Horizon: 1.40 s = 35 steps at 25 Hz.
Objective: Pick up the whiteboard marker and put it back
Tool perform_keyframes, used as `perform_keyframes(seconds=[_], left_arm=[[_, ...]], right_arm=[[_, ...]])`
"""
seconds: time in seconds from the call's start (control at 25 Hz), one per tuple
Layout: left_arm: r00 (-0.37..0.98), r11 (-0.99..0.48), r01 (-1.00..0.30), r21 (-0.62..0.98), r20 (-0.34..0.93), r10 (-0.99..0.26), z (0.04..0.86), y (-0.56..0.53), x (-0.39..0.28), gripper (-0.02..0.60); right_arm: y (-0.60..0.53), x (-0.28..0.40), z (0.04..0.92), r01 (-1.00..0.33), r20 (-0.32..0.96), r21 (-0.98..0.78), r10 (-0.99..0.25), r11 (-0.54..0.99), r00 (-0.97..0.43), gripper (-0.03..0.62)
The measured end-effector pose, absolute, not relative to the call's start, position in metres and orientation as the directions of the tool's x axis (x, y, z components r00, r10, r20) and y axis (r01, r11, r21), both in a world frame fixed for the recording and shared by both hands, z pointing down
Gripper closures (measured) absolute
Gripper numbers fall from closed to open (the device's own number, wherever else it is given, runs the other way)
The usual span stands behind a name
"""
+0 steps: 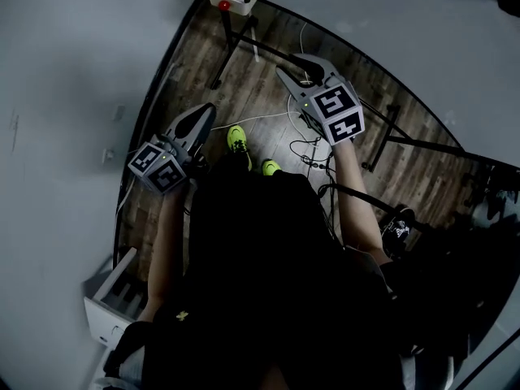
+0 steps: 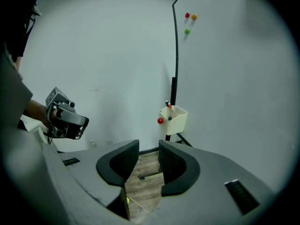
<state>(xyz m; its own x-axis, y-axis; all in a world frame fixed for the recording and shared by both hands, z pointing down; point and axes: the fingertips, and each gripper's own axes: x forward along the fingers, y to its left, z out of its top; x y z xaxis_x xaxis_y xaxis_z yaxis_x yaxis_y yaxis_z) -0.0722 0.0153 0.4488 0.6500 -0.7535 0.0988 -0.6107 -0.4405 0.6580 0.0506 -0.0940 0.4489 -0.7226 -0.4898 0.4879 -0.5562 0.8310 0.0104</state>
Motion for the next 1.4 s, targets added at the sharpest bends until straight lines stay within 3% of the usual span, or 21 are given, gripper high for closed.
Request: perform_keyframes(seconds=[0.36, 0.52, 1.4], left_arm=[[0.63, -0.451, -0.637, 0.626, 0.086, -0.772, 0.436, 0.046, -0.03, 0.568], [0.614, -0.453, -0.658, 0.601, 0.08, -0.785, 0.43, 0.061, -0.017, 0.568], [0.526, -0.392, -0.725, 0.566, 0.089, -0.846, 0.415, 0.148, 0.026, 0.568]], right_arm=[[-0.048, 0.077, 0.444, -0.493, 0.467, -0.012, -0.431, 0.87, -0.772, 0.484], [-0.026, 0.085, 0.435, -0.462, 0.429, -0.025, -0.408, 0.886, -0.806, 0.588], [0.088, 0.094, 0.435, -0.246, 0.371, -0.165, -0.171, 0.955, -0.913, 0.592]])
